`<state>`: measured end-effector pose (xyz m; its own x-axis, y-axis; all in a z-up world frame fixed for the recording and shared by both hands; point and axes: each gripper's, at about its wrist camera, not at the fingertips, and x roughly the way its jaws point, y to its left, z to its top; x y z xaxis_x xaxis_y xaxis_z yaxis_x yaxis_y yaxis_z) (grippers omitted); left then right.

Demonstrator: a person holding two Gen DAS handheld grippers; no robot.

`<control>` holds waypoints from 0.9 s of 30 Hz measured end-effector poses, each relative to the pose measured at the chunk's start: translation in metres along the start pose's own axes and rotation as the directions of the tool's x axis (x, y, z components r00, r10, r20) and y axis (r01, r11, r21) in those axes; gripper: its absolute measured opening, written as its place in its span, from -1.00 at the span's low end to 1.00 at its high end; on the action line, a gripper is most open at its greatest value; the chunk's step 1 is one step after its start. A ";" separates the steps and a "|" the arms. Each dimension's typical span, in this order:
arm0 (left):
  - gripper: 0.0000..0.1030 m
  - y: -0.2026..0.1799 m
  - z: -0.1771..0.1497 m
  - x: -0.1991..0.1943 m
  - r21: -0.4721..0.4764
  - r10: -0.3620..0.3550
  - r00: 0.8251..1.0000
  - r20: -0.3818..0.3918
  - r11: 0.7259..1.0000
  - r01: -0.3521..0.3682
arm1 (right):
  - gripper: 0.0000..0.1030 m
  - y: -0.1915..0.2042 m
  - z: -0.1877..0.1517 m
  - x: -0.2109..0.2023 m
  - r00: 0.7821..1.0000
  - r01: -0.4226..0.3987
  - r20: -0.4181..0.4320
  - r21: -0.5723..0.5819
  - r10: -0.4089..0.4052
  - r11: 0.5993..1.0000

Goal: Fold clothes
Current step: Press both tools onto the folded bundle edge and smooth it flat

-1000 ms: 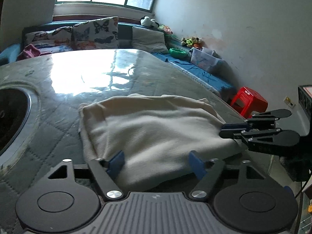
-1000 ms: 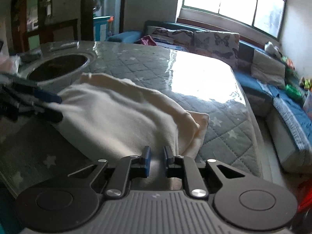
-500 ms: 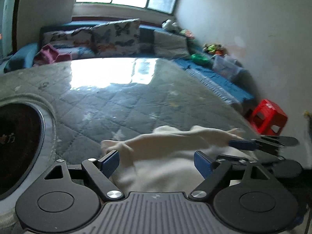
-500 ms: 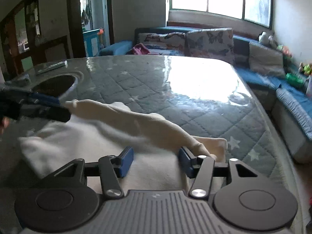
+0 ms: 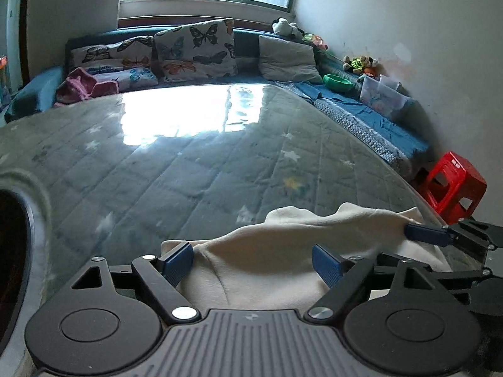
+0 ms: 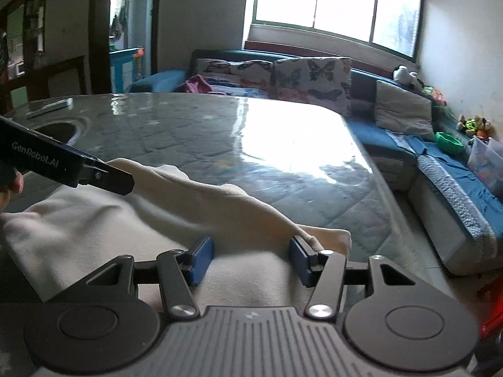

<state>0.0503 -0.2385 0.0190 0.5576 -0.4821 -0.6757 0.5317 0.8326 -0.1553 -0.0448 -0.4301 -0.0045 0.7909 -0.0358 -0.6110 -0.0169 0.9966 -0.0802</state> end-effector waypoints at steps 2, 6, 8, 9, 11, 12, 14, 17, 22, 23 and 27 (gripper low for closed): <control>0.66 -0.005 0.005 0.009 0.017 0.017 1.000 0.002 1.000 -0.017 | 0.10 -0.008 0.003 0.006 1.000 0.007 0.000 0.006 -0.007 1.000; 0.80 -0.012 0.008 0.018 0.039 0.032 0.999 0.005 0.999 -0.032 | 0.14 -0.019 0.008 0.015 1.000 -0.001 -0.005 0.017 0.001 1.000; 0.86 -0.013 0.006 0.015 0.039 0.037 0.999 0.012 0.999 -0.038 | 0.17 -0.019 0.008 0.014 1.000 -0.004 -0.005 0.024 0.005 1.000; 0.90 -0.014 0.005 0.013 0.040 0.041 0.999 0.015 0.998 -0.041 | 0.18 -0.019 0.008 0.013 1.000 -0.005 -0.004 0.028 0.005 1.000; 0.95 -0.015 0.002 0.007 0.048 0.052 0.998 0.021 0.997 -0.053 | 0.33 -0.016 0.006 0.008 1.000 -0.009 0.003 0.035 0.009 0.999; 0.97 -0.015 0.000 0.004 0.049 0.052 0.998 0.020 0.997 -0.053 | 0.37 -0.014 0.005 0.005 1.000 -0.011 0.007 0.038 0.010 0.999; 1.00 -0.014 -0.002 -0.004 0.049 0.056 0.998 0.025 0.997 -0.057 | 0.41 -0.010 0.003 0.000 1.000 -0.015 0.016 0.044 0.014 0.999; 1.00 -0.014 -0.006 -0.015 0.047 0.064 0.997 0.035 0.997 -0.065 | 0.67 -0.005 0.000 -0.009 0.999 -0.020 0.029 0.053 0.019 0.998; 1.00 -0.008 -0.024 -0.038 0.033 0.080 0.996 0.042 0.996 -0.081 | 0.81 0.005 -0.006 -0.023 0.998 -0.028 0.051 0.065 0.025 0.997; 1.00 -0.006 -0.027 -0.041 0.023 0.082 0.996 0.041 0.996 -0.083 | 0.83 0.008 -0.008 -0.026 0.998 -0.026 0.055 0.064 0.022 0.998; 1.00 0.000 -0.041 -0.050 -0.008 0.084 0.996 0.031 0.996 -0.084 | 0.98 0.015 -0.018 -0.035 0.998 -0.016 0.069 0.069 0.012 0.997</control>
